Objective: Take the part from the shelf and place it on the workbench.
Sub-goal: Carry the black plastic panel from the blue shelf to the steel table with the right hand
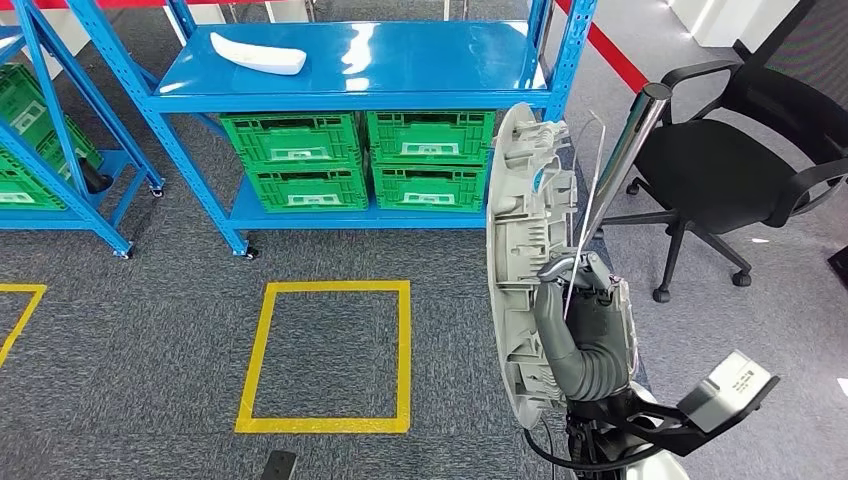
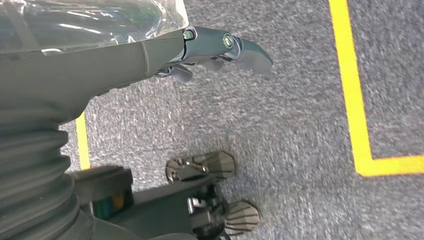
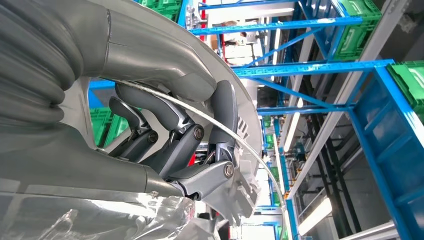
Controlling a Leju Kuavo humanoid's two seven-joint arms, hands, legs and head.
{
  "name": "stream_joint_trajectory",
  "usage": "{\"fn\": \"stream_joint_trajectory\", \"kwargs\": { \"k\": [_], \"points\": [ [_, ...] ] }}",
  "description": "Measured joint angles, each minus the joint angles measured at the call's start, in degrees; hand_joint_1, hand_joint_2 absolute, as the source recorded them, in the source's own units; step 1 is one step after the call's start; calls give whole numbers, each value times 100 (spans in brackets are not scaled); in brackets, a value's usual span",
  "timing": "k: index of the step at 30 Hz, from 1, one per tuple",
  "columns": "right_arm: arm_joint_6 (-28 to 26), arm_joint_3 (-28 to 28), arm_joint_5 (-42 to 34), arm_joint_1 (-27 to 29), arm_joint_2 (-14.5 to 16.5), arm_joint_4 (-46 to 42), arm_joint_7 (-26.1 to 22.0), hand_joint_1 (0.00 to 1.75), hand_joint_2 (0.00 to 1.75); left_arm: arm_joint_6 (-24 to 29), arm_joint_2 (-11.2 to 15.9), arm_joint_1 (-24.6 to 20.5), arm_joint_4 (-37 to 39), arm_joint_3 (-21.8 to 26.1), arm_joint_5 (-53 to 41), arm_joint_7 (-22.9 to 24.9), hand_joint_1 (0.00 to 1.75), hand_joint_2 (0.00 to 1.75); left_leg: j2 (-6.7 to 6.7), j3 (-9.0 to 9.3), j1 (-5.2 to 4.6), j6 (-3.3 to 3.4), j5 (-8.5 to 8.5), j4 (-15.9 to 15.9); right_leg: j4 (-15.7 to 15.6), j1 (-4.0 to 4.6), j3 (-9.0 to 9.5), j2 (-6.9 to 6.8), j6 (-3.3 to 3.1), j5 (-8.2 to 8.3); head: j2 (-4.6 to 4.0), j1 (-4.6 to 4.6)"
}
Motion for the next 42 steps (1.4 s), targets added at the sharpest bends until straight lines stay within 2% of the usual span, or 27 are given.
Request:
{"fn": "stream_joint_trajectory", "kwargs": {
  "k": [2, 4, 5, 6, 7, 9, 11, 14, 16, 17, 19, 20, 21, 22, 24, 25, 26, 29, 31, 32, 34, 35, 36, 37, 39, 40, 42],
  "points": [
    [-9, -3, 0, 2, -1, 0, -2, 175, 175, 0, -1, -11, 0, 1, -3, 5, 0, 175, 14, -40, 30, 42, 94, -69, 421, 4, -181, 7, 47, -325, 0, 21],
    [-13, -2, 0, 5, 0, 1, -3, 175, 175, -3, -5, -9, -1, 1, -5, 6, 0, 175, 18, -110, 30, 59, 134, -56, 1110, -6, -427, 6, 91, -701, 0, 34],
    [-15, -1, 0, 9, 0, 1, -3, 175, 175, -6, -6, -4, -1, 1, -6, 7, 0, 175, 20, -144, 31, 57, 145, -35, 1327, -13, -480, 5, 107, -770, 0, 35],
    [-17, 0, 0, 11, -1, 1, -3, 175, 175, -5, -7, 0, -1, 1, -6, 7, 0, 175, 20, -179, 35, 52, 152, -6, 1346, -20, -439, 4, 121, -733, 0, 36],
    [-19, 1, 0, 11, -1, 1, -3, 175, 175, -5, -8, 1, -1, 1, -6, 7, 0, 175, 19, -210, 42, 42, 151, 31, 1150, -29, -296, 2, 129, -602, 0, 36],
    [-18, 1, 0, 8, -1, 2, -3, 175, 175, -5, -11, -1, -1, 1, -6, 7, 0, 175, 16, -266, 45, 1, 129, 123, 428, -40, 125, -4, 134, -317, 0, 37],
    [-19, 1, 0, 6, 0, 2, -4, 175, 175, -5, -12, -4, 0, 1, -6, 7, 0, 175, 12, -337, 29, -62, 119, 206, 1, -33, 328, 5, 73, -244, 0, 33],
    [-23, 2, 0, 12, -2, 3, -3, 175, 175, -6, -11, -1, 1, -1, -6, 7, 0, 175, 9, -393, 28, -146, 137, 238, -41, -31, 291, 15, -53, -237, 0, 23],
    [-26, 1, 0, 9, -1, 2, -4, 175, 175, -4, -8, -3, 1, -1, -6, 7, 0, 175, 5, -466, 39, -207, -30, 428, -65, -57, 285, 4, -117, -200, 0, -1],
    [-26, 1, 0, 8, 1, 2, -5, 175, 175, -4, -7, -3, 1, -1, -6, 7, 0, 175, 3, -568, 51, -239, -205, 690, -74, -65, 280, -2, -139, -186, 0, -14],
    [-26, 1, 0, 8, 1, 3, -5, 175, 175, -4, -7, 3, 1, -1, -6, 7, 0, 175, 4, -855, 75, -288, -574, 1425, -74, -61, 259, -5, -161, -170, 0, -34],
    [-26, 2, 0, 10, 1, 3, -5, 175, 175, -4, -7, 9, 2, -1, -6, 7, 0, 175, 4, -953, 80, -298, -659, 1692, -73, -58, 251, -4, -165, -165, 0, -34],
    [-26, 3, 0, 11, 1, 3, -5, 175, 175, -4, -7, 13, 2, -1, -6, 7, 0, 175, 3, -965, 82, -298, -636, 1768, -72, -56, 246, -2, -167, -161, 0, -34],
    [-26, 4, 0, 12, 1, 3, -4, 175, 175, -4, -6, 14, 2, -1, -6, 7, 0, 175, 3, -866, 82, -286, -500, 1604, -72, -55, 248, 2, -164, -157, 0, -35],
    [-27, 4, 0, 13, 1, 3, -4, 175, 175, -4, -4, 9, 2, -1, -6, 7, 0, 175, -5, -471, 74, -233, -126, 859, -73, -52, 258, 10, -149, -152, 0, -34],
    [-27, 4, 0, 11, 1, 3, -5, 175, 175, -4, -3, 6, 2, -1, -6, 7, 0, 175, -11, -304, 62, -198, 2, 513, -71, -47, 254, 15, -127, -146, 0, -34],
    [-27, 4, 0, 9, 1, 3, -5, 175, 175, -4, -3, 3, 2, -1, -6, 7, 0, 175, -17, -208, 48, -167, 49, 296, -70, -44, 240, 17, -98, -136, 0, -33],
    [-27, 2, 0, 8, 0, 3, -4, 175, 175, -3, -1, 7, 2, -1, -6, 7, 0, 175, -19, -203, 33, -80, 48, 143, -87, -49, 191, 14, 19, -99, 0, -30],
    [-27, -1, 0, 6, 0, 2, -5, 175, 175, -1, -2, 5, 2, 0, -6, 7, 0, 175, -10, -205, 57, -12, 99, 74, 37, -49, 127, 9, 73, -217, 0, -20],
    [-27, -2, 0, 5, 1, 2, -5, 175, 175, -2, -3, 0, 2, 1, -6, 7, 0, 175, -5, -206, 70, 14, 122, 47, 252, -50, 34, 8, 87, -366, 0, -10],
    [-27, -1, 0, 5, 2, 4, -5, 175, 175, -4, -7, -1, 2, 1, -6, 7, 0, 175, -2, -225, 60, 38, 135, 46, 948, -49, -263, 8, 105, -725, 0, 10],
    [-27, 1, 0, 9, 1, 7, -5, 175, 175, -5, -8, 3, 2, 1, -6, 7, 0, 175, -1, -232, 53, 41, 137, 51, 1249, -50, -387, 8, 113, -825, 0, 14],
    [-28, 2, 0, 12, 1, 8, -4, 175, 175, -5, -9, 7, 2, 1, -6, 7, 0, 175, 0, -236, 48, 42, 137, 59, 1388, -49, -435, 8, 117, -821, 0, 16],
    [-27, 3, 0, 15, 1, 9, -4, 175, 175, -5, -10, 10, 2, 1, -6, 7, 0, 175, -1, -239, 45, 41, 136, 71, 1309, -49, -381, 7, 116, -710, 0, 19],
    [-27, 4, 0, 13, 1, 10, -4, 175, 175, -5, -13, 10, 2, 1, -6, 7, 0, 175, -6, -242, 45, 20, 116, 110, 638, -48, -38, 4, 93, -345, 0, 22],
    [-27, 3, 0, 10, 1, 10, -4, 175, 175, -5, -15, 6, 2, 1, -6, 7, 0, 175, -8, -258, 35, -1, 102, 146, 290, -42, 129, 4, 76, -228, 0, 25],
    [-40, 2, 0, 9, 1, 9, 3, 175, 175, -4, -14, 2, 2, 1, -5, 13, 0, 175, -10, -306, 17, -44, 80, 200, -50, -27, 267, 10, 30, -182, 0, 21]
  ]
}}
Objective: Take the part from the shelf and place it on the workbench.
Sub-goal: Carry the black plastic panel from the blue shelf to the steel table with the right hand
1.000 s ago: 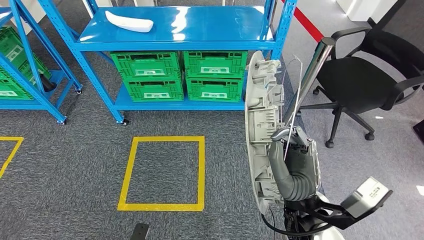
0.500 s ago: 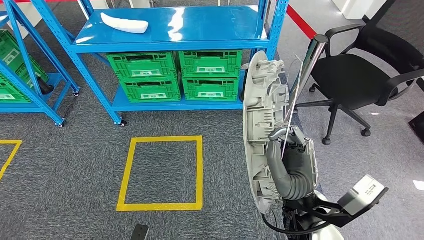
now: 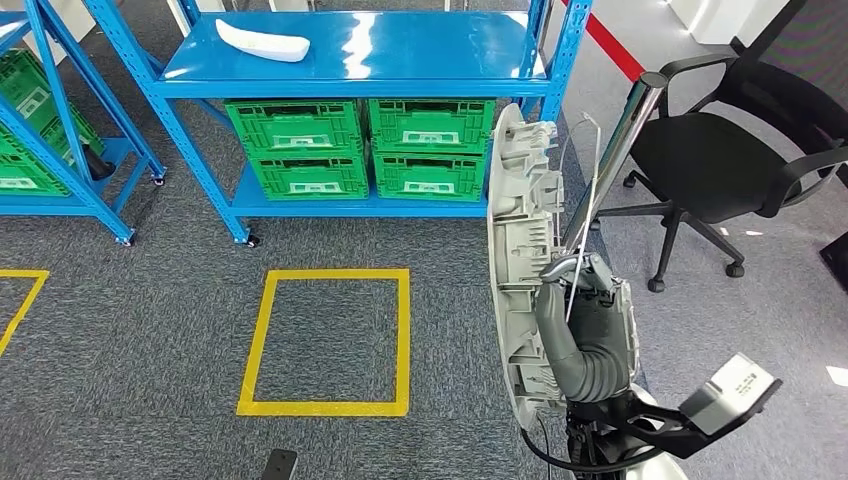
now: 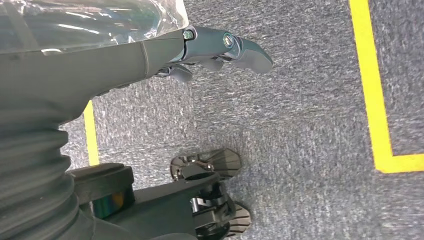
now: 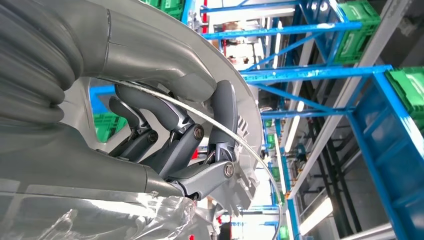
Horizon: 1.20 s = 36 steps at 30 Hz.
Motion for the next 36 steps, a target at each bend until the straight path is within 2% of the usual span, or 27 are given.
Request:
{"fn": "stream_joint_trajectory", "kwargs": {
  "k": [2, 5, 7, 9, 11, 12, 13, 14, 15, 16, 17, 18, 19, 20, 21, 22, 23, 25, 27, 28, 29, 30, 31, 32, 33, 34, 36],
  "points": [
    [-55, -3, 0, 18, -1, 0, 31, 175, 175, -1, 2, 2, 0, -1, 3, 23, 0, 175, 1, -28, -5, 2, -7, 18, -32, 3, -15, 12, -29, -5, 0, -7],
    [-128, -11, 1, 44, 5, 0, 73, 175, 175, 4, 17, 8, 0, -2, 7, 52, 0, 175, -3, 0, -32, 54, 28, -54, -112, -26, 12, 6, -31, 28, 0, -19],
    [-140, -23, 2, 55, 6, -2, 76, 175, 175, 7, 11, 13, -3, -2, 7, 59, 0, 175, -10, 175, 10, 100, 175, -387, -197, -10, 87, -7, -38, 42, 0, -29],
    [-149, -35, 2, 62, 5, 1, 67, 175, 175, 10, 5, 5, -4, 0, 8, 60, 0, 175, -22, 371, 92, 86, 323, -714, 17, 11, 17, -4, -20, -112, 0, -9],
    [-152, -38, 2, 67, 5, 11, 61, 175, 175, 11, 10, 0, -2, 2, 10, 60, 0, 175, -53, 415, 144, 24, 343, -776, 604, -30, -286, 4, 63, -380, 0, 12],
    [-154, -38, 2, 71, 5, 18, 61, 175, 175, 9, 8, 7, -2, 3, 10, 60, 0, 175, -82, 413, 182, -21, 321, -756, 841, -70, -419, 3, 118, -442, 0, 16],
    [-156, -39, 2, 77, 4, 27, 62, 175, 175, 8, 5, 16, -2, 2, 10, 60, 0, 175, -123, 406, 229, -81, 288, -714, 923, -117, -479, 2, 182, -407, 0, 20],
    [-157, -39, 2, 83, 4, 37, 63, 175, 175, 6, 2, 23, -3, 2, 10, 60, 0, 175, -171, 394, 290, -151, 242, -647, 810, -168, -439, 4, 255, -268, 0, 20],
    [-158, -40, 2, 90, 4, 45, 65, 175, 175, 6, -1, 25, -3, 2, 10, 60, 0, 175, -226, 371, 363, -238, 174, -540, 542, -230, -320, 19, 345, -93, 0, 23],
    [-158, -39, 2, 96, 7, 60, 66, 175, 175, 7, 10, 21, 1, 2, 10, 60, 0, 175, -286, 326, 418, -332, 100, -424, 333, -268, -212, 106, 434, 1, 0, 38],
    [-157, -38, 2, 101, 9, 67, 63, 175, 175, 8, 14, 15, 3, 1, 11, 60, 0, 175, -338, 258, 456, -426, 25, -279, 179, -304, -138, 197, 445, 41, 0, 79],
    [-158, -40, 2, 114, 8, 75, 62, 175, 175, 11, 19, 11, 5, 1, 11, 60, 0, 175, -386, 187, 467, -499, -26, -164, 141, -323, -122, 269, 394, 5, 0, 88],
    [-161, -44, 2, 126, 9, 86, 62, 175, 175, 12, 24, 13, 8, -1, 10, 60, 0, 175, -421, 125, 456, -550, -42, -101, 220, -317, -161, 313, 302, -65, 0, 80],
    [-162, -47, 2, 138, 8, 89, 61, 175, 175, 13, 18, 21, 7, -2, 9, 61, 0, 175, -445, 83, 447, -581, -41, -63, 258, -325, -190, 275, 181, -83, 0, 56],
    [-164, -48, 2, 147, 8, 95, 66, 175, 175, 14, 18, 30, 8, -2, 7, 61, 0, 175, -451, 70, 444, -595, -31, -65, 302, -321, -210, 215, 105, -105, 0, 5],
    [-164, -49, 2, 148, 9, 101, 68, 175, 175, 14, 18, 35, 8, -2, 6, 62, 0, 175, -387, 45, 439, -595, -50, -20, 328, -310, -215, 160, 54, -123, 0, -27],
    [-163, -47, 2, 145, 9, 101, 68, 175, 175, 14, 19, 33, 9, -2, 6, 62, 0, 175, -291, -24, 425, -578, -123, 129, 339, -293, -210, 102, 11, -138, 0, -49],
    [-162, -51, 2, 143, 10, 99, 65, 175, 175, 15, 17, 17, 8, -2, 4, 62, 0, 175, -85, -341, 365, -509, -407, 777, 331, -237, -184, -21, -45, -159, 0, -91],
    [-160, -52, 2, 140, 11, 100, 61, 175, 175, 16, 16, 13, 7, -2, 3, 62, 0, 175, -38, -741, 280, -420, -650, 1519, 323, -159, -160, -147, -79, -180, 0, -104],
    [-159, -52, 2, 140, 11, 101, 60, 175, 175, 16, 16, 18, 7, -2, 3, 62, 0, 175, -38, -852, 230, -356, -644, 1686, 322, -112, -144, -207, -102, -196, 0, -107],
    [-158, -52, 2, 140, 11, 101, 61, 175, 175, 15, 16, 23, 7, -3, 3, 62, 0, 175, -37, -865, 172, -267, -530, 1644, 318, -60, -119, -260, -127, -215, 0, -106],
    [-158, -51, 2, 140, 11, 101, 61, 175, 175, 15, 16, 26, 7, -3, 3, 62, 0, 175, -30, -780, 103, -154, -333, 1407, 306, -8, -83, -311, -150, -234, 0, -106],
    [-157, -51, 2, 140, 11, 101, 61, 175, 175, 15, 20, 27, 8, -3, 4, 62, 0, 175, 12, -644, 17, -11, -125, 1069, 279, 28, -40, -357, -172, -252, 0, -103],
    [-154, -49, 2, 139, 11, 101, 61, 175, 175, 15, 28, 27, 9, -3, 5, 61, 0, 175, 85, -506, -58, 125, 30, 766, 240, 65, 6, -401, -183, -261, 0, -79],
    [-149, -49, 2, 135, 11, 101, 60, 175, 175, 16, 35, 25, 11, -3, 6, 61, 0, 175, 156, -398, -132, 230, 130, 517, 194, 78, 42, -444, -181, -259, 0, -59],
    [-145, -48, 2, 133, 11, 102, 60, 175, 175, 17, 43, 24, 14, -3, 9, 60, 0, 175, 220, -336, -186, 305, 155, 369, 148, 77, 64, -488, -169, -250, 0, -46],
    [-142, -49, 2, 129, 11, 101, 63, 175, 175, 19, 47, 24, 16, -4, 13, 61, 0, 175, 217, -262, -223, 343, 157, 163, 67, 80, 99, -585, -126, -226, 0, -46]
  ]
}}
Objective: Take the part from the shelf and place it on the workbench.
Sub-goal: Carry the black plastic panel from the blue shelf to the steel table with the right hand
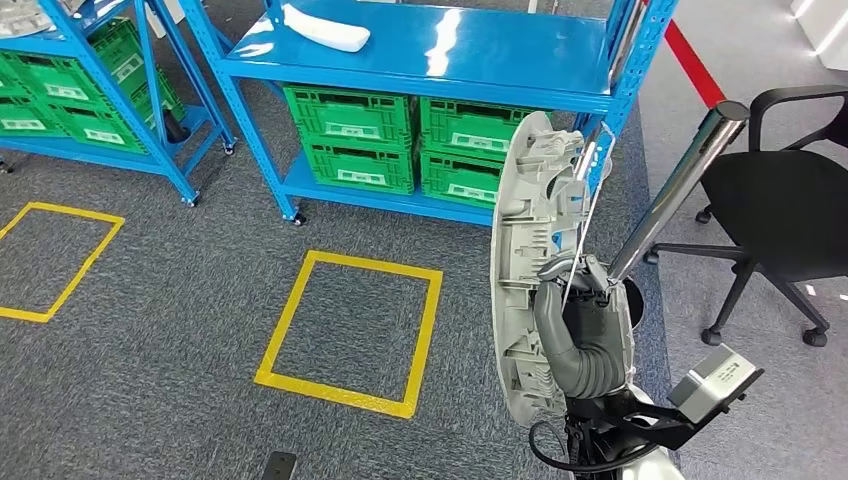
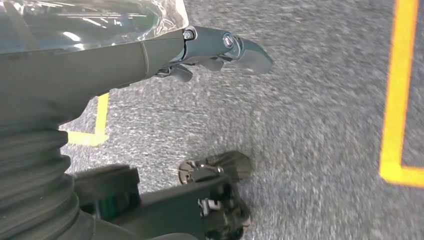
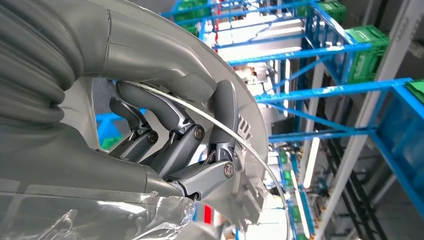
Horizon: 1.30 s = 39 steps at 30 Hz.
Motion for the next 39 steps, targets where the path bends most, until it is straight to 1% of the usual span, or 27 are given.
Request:
{"fn": "stream_joint_trajectory", "kwargs": {
  "k": [1, 3, 5, 6, 7, 8, 9, 11, 13, 14, 16, 18, 20, 21, 22, 23, 24, 25, 27, 29, 31, 33, 34, 36, 37, 38, 39],
  "points": [
    [-3, -2, 0, 0, -1, -1, 8, 175, 175, 1, 2, 5, 1, 1, 2, 0, 0, 175, -27, 61, 25, -23, 10, -121, -26, 6, 19, 4, 22, -7, 0, -1],
    [-10, -7, 0, -4, -1, -1, 22, 175, 175, 4, 2, 4, 2, 3, 2, 0, 0, 175, -117, 186, 101, -76, 54, -345, 141, 7, -50, 218, 76, -127, 0, 13],
    [-16, -9, 0, -4, -3, 3, 28, 175, 175, -1, -14, -5, 1, 3, 2, 0, 0, 175, -225, 225, 148, -106, 73, -396, 720, -25, -363, 473, 137, -377, 0, 27],
    [-20, -9, 0, -1, -4, 7, 29, 175, 175, -5, -24, -5, 0, 3, 2, 0, 0, 175, -280, 225, 159, -113, 63, -383, 1042, -42, -553, 514, 167, -469, 0, 32],
    [-23, -9, 0, 3, -5, 11, 31, 175, 175, -10, -32, -1, 0, 2, 3, 1, 0, 175, -341, 225, 169, -126, 47, -361, 1241, -59, -689, 524, 197, -470, 0, 35],
    [-26, -9, 0, 6, -7, 14, 33, 175, 175, -11, -36, 4, 1, 2, 3, 1, 0, 175, -405, 225, 184, -145, 24, -330, 1249, -77, -738, 526, 226, -357, 0, 38],
    [-30, -9, 0, 8, -7, 17, 36, 175, 175, -12, -37, 7, 1, 2, 3, 1, 0, 175, -473, 225, 204, -172, -6, -288, 1057, -96, -692, 542, 255, -148, 0, 39],
    [-31, -8, 0, 8, -7, 22, 38, 175, 175, -12, -36, 5, 2, 3, 4, 1, 0, 175, -599, 201, 241, -244, -86, -167, 458, -141, -457, 729, 287, 230, 0, 42],
    [-35, -7, 0, 10, -7, 24, 36, 175, 175, -15, -37, 2, 2, 4, 6, -1, 0, 175, -698, 123, 265, -318, -133, -59, 145, -157, -323, 934, 220, 286, 0, 43],
    [-41, -9, 0, 11, -8, 25, 37, 175, 175, -17, -38, 6, 2, 3, 7, 0, 0, 175, -744, 87, 275, -354, -132, -43, 129, -146, -317, 962, 169, 250, 0, 44],
    [-51, -11, 0, 15, -6, 24, 39, 175, 175, -20, -37, 24, 3, 2, 8, 1, 0, 175, -777, 60, 284, -415, -130, -42, 83, -150, -295, 867, 72, 242, 0, 42],
    [-57, -10, 0, 21, -2, 25, 39, 175, 175, -18, -35, 26, 5, 2, 8, 1, 0, 175, -578, -18, 271, -481, -243, 130, 28, -175, -237, 743, 0, 245, 0, 7],
    [-62, -13, 0, 28, 0, 25, 38, 175, 175, -17, -37, 16, 6, 2, 8, 0, 0, 175, -346, -300, 289, -545, -517, 719, 4, -178, -180, 607, -42, 224, 0, -30],
    [-63, -14, 0, 29, 0, 25, 38, 175, 175, -17, -38, 16, 6, 2, 8, 0, 0, 175, -310, -483, 309, -570, -641, 1074, 3, -177, -161, 543, -47, 208, 0, -32],
    [-66, -14, 0, 30, 0, 26, 38, 175, 175, -16, -38, 21, 6, 2, 10, 0, 0, 175, -299, -622, 326, -587, -689, 1329, 3, -178, -144, 486, -46, 190, 0, -36],
    [-67, -13, 0, 32, 0, 27, 38, 175, 175, -15, -37, 28, 6, 2, 12, 1, 0, 175, -296, -674, 338, -594, -635, 1399, 4, -178, -125, 437, -39, 173, 0, -38],
    [-68, -13, 0, 34, 0, 28, 39, 175, 175, -13, -36, 33, 7, 2, 14, 1, 0, 175, -290, -611, 346, -592, -475, 1238, 4, -179, -101, 396, -26, 155, 0, -38],
    [-69, -13, 0, 34, 0, 29, 39, 175, 175, -10, -34, 36, 7, 2, 16, 1, 0, 175, -261, -453, 347, -577, -250, 897, 3, -180, -71, 359, -9, 134, 0, -39],
    [-69, -13, 0, 35, 0, 30, 39, 175, 175, -5, -32, 29, 8, 2, 16, 1, 0, 175, -132, -121, 308, -529, 16, 226, -13, -166, -20, 299, 44, 97, 0, -39],
    [-69, -13, 0, 33, 0, 31, 37, 175, 175, -3, -33, 28, 8, 2, 17, 1, 0, 175, -51, -7, 258, -464, 5, -29, -44, -148, 3, 250, 112, 86, 0, -33],
    [-69, -14, 0, 32, -1, 31, 37, 175, 175, -3, -32, 44, 9, 2, 19, 2, 0, 175, -98, 2, 254, -383, -1, -95, -90, -149, 37, 203, 187, 79, 0, -30],
    [-70, -17, 0, 31, -1, 31, 37, 175, 175, 0, -32, 52, 9, 2, 19, 2, 0, 175, -149, 40, 272, -301, 17, -162, 40, -157, -8, 285, 228, -47, 0, -15],
    [-72, -19, 0, 32, -1, 31, 36, 175, 175, 0, -33, 47, 9, 2, 19, 2, 0, 175, -171, 59, 280, -265, 21, -187, 270, -156, -121, 367, 229, -183, 0, 2],
    [-79, -20, 0, 39, 0, 37, 34, 175, 175, -1, -36, 40, 8, 2, 19, 2, 0, 175, -221, 66, 255, -216, 4, -183, 980, -139, -502, 501, 211, -481, 0, 33],
    [-82, -21, 0, 47, 0, 42, 35, 175, 175, -2, -37, 40, 8, 2, 19, 2, 0, 175, -255, 70, 240, -202, -8, -175, 1269, -128, -677, 522, 202, -541, 0, 42],
    [-85, -21, 0, 57, 0, 46, 37, 175, 175, -2, -38, 41, 8, 2, 19, 2, 0, 175, -293, 77, 225, -192, -21, -165, 1397, -117, -780, 528, 191, -497, 0, 46],
    [-87, -21, 0, 69, 0, 48, 38, 175, 175, -2, -38, 42, 8, 2, 19, 2, 0, 175, -338, 90, 212, -187, -36, -152, 1311, -107, -783, 534, 174, -339, 0, 46]
  ]
}}
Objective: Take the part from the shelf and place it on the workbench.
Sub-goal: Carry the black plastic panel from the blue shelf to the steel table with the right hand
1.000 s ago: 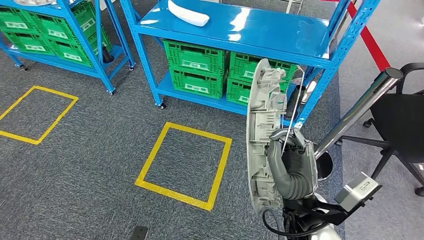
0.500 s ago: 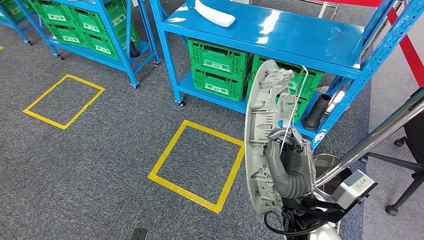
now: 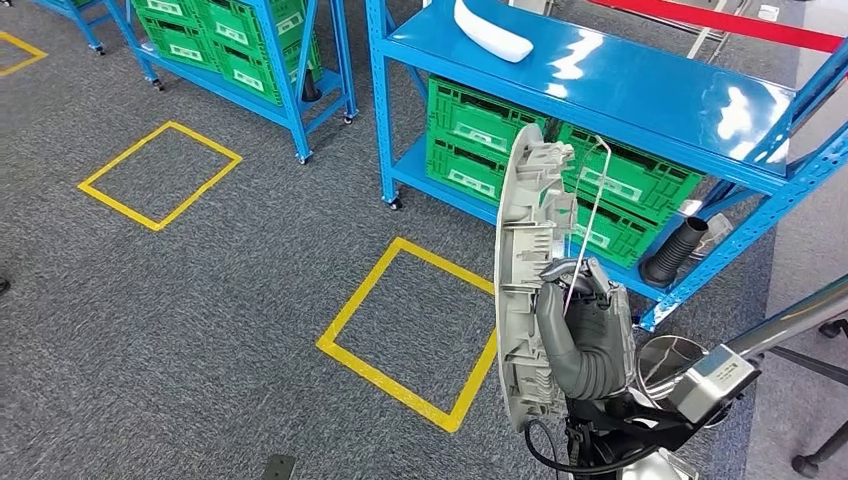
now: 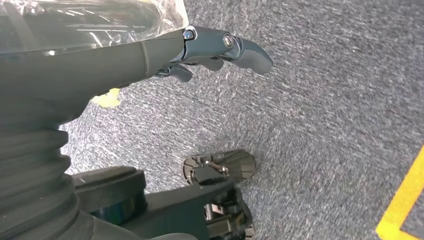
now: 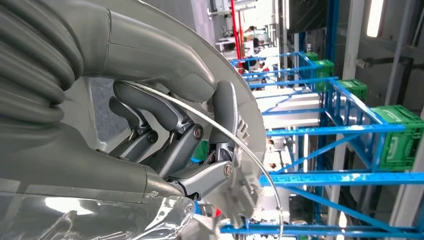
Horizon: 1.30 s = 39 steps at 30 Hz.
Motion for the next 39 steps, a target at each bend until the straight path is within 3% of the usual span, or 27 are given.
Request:
{"fn": "stream_joint_trajectory", "kwargs": {
  "k": [2, 4, 7, 9, 12, 14, 15, 16, 18, 20, 23, 25, 27, 29, 30, 31, 32, 34, 36, 38, 39],
  "points": [
    [-2, -1, 0, 18, -1, 2, 1, 175, 175, -1, -3, 1, 0, 0, 0, 0, 0, 175, -88, 34, -10, -8, -43, 28, -630, 15, 230, 88, -60, 461, 0, 1],
    [-2, -3, 0, 22, -1, 2, 0, 175, 175, -2, -9, -5, 0, 1, 0, 0, 0, 175, -164, 21, -16, -45, -71, 68, -1160, 26, 444, 207, -102, 683, 0, -8],
    [-2, -8, 0, 26, 0, 3, 2, 175, 175, -4, -14, 4, 1, 1, 0, 0, 0, 175, -244, -25, 0, -129, -60, 70, -1325, 40, 506, 204, -127, 645, 0, 2],
    [-2, -11, 0, 29, 0, 3, 4, 175, 175, -2, -8, 17, 2, 0, 0, 0, 0, 175, -196, -60, -4, -202, -137, 156, -1390, 6, 558, 137, -168, 657, 0, -7],
    [-2, -14, 0, 33, 0, 5, 2, 175, 175, 0, -2, 10, 2, 0, 0, 0, 0, 175, -5, -467, 52, -337, -524, 1006, -1435, -23, 657, 0, -218, 633, 0, -49],
    [-3, -15, 0, 39, 1, 10, 3, 175, 175, -1, -2, 16, 2, 0, 1, 0, 0, 175, 33, -742, 110, -398, -626, 1501, -1432, -28, 698, -81, -211, 599, 0, -49],
    [-3, -16, 0, 40, 1, 13, 3, 175, 175, -1, 1, 20, 3, 0, 1, 0, 0, 175, 40, -754, 133, -420, -532, 1482, -1428, -36, 717, -113, -197, 580, 0, -48],
    [-4, -16, 0, 42, 1, 14, 3, 175, 175, -2, 4, 23, 3, 0, -2, 0, 0, 175, 51, -666, 151, -435, -352, 1270, -1423, -47, 741, -143, -177, 558, 0, -48],
    [-4, -18, 0, 42, 3, 14, 4, 175, 175, -7, 7, 22, 3, -1, -13, 0, 0, 175, 136, -327, 149, -454, 7, 568, -1415, -65, 801, -200, -113, 505, 0, -50],
    [-4, -20, 0, 41, 6, 14, 3, 175, 175, -13, 6, 11, 2, -3, -26, -1, 0, 175, 222, -112, 107, -380, 87, 137, -1414, -57, 836, -247, -30, 469, 0, -56],
    [-12, -23, 0, 41, 12, 14, 2, 175, 175, -19, 18, 33, 2, -6, -33, -1, 0, 175, 177, -105, 71, -205, 39, 90, -1452, -58, 868, -323, 78, 451, 0, -27],
    [-18, -25, 0, 39, 16, 14, 2, 175, 175, -18, 30, 47, 2, -8, -34, -2, 0, 175, 124, -83, 78, -119, 42, 64, -1320, -75, 830, -249, 118, 318, 0, -4],
    [-21, -26, 0, 42, 17, 13, 0, 175, 175, -18, 37, 41, 2, -8, -36, -3, 0, 175, 74, -66, 70, -55, 35, 50, -733, -68, 549, -88, 99, 4, 0, 34],
    [-24, -26, 0, 51, 17, 13, 0, 175, 175, -19, 39, 42, 2, -8, -35, -2, 0, 175, 9, -63, 37, -20, 24, 52, -8, -36, 147, -22, 57, -237, 0, 51],
    [-26, -26, 0, 58, 17, 14, 1, 175, 175, -19, 40, 46, 2, -9, -35, -1, 0, 175, -33, -58, 19, -10, 19, 54, 149, -17, 33, -15, 32, -212, 0, 52],
    [-27, -26, 0, 65, 17, 14, 2, 175, 175, -19, 40, 47, 2, -9, -35, -1, 0, 175, -82, -48, 3, -5, 15, 56, 89, 2, 20, -8, 0, -72, 0, 52],
    [-27, -26, 0, 70, 17, 14, 3, 175, 175, -18, 41, 47, 2, -9, -35, -1, 0, 175, -135, -35, -10, -3, 11, 58, -176, 21, 103, 26, -42, 157, 0, 52],
    [-28, -26, 0, 74, 17, 14, 2, 175, 175, -17, 39, 39, 1, -9, -35, -1, 0, 175, -234, -32, -29, -14, -1, 75, -874, 46, 358, 227, -129, 566, 0, 43],
    [-28, -26, 0, 74, 18, 14, 0, 175, 175, -19, 37, 33, 1, -10, -34, -1, 0, 175, -318, -80, -21, -57, 6, 94, -1256, 59, 501, 379, -154, 663, 0, 32],
    [-31, -26, 0, 74, 21, 14, 1, 175, 175, -20, 44, 42, 2, -10, -33, -1, 0, 175, -396, -116, -2, -121, 24, 92, -1342, 59, 539, 332, -153, 639, 0, 34],
    [-32, -26, 0, 76, 23, 14, 2, 175, 175, -20, 48, 50, 3, -11, -33, -1, 0, 175, -374, -120, -5, -157, 9, 103, -1366, 47, 558, 288, -170, 649, 0, 30]
  ]
}}
